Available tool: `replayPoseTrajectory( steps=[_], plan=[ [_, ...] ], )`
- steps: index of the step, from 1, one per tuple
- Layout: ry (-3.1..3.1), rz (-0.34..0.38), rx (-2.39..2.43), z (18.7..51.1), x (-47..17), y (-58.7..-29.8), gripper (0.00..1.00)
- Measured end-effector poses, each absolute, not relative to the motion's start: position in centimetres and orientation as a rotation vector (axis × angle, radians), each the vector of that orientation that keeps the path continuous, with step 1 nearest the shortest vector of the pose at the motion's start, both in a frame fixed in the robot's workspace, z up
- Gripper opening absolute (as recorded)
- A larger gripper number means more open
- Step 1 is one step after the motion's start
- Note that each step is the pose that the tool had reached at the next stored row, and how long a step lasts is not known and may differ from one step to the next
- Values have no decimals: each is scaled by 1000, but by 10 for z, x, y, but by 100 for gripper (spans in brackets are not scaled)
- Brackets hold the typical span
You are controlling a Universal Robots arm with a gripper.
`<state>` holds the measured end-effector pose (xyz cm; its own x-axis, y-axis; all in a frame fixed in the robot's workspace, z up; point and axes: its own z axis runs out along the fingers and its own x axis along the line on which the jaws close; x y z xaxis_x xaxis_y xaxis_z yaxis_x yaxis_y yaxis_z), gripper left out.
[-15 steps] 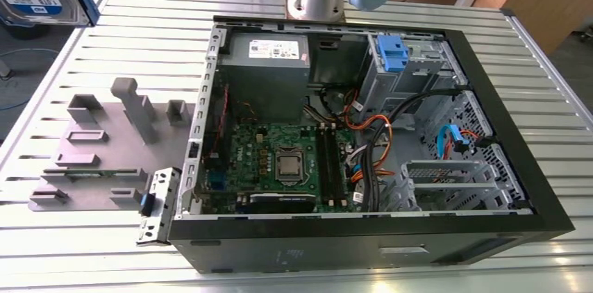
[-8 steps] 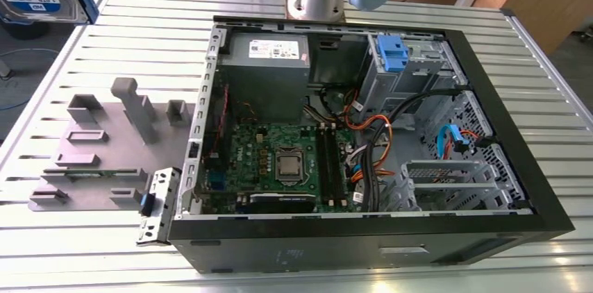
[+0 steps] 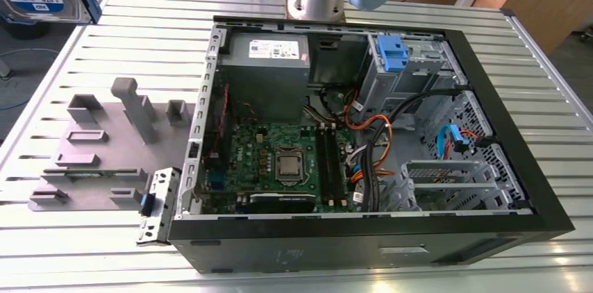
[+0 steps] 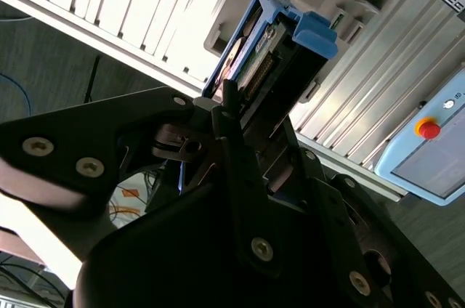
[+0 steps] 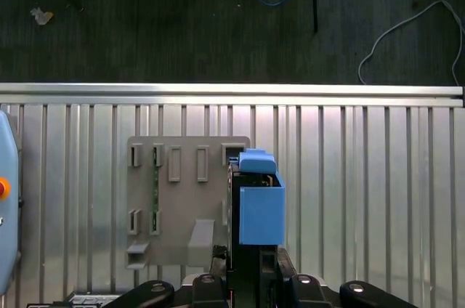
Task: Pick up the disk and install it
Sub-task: 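Pick up the disk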
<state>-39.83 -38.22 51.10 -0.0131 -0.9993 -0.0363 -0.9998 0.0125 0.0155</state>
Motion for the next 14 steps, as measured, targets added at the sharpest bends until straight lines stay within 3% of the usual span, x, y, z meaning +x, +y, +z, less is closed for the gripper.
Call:
replayPoseTrajectory(
  steps=[14],
  plan=[
    [2224, 57, -2196, 511, -379, -382, 35]
  ],
)
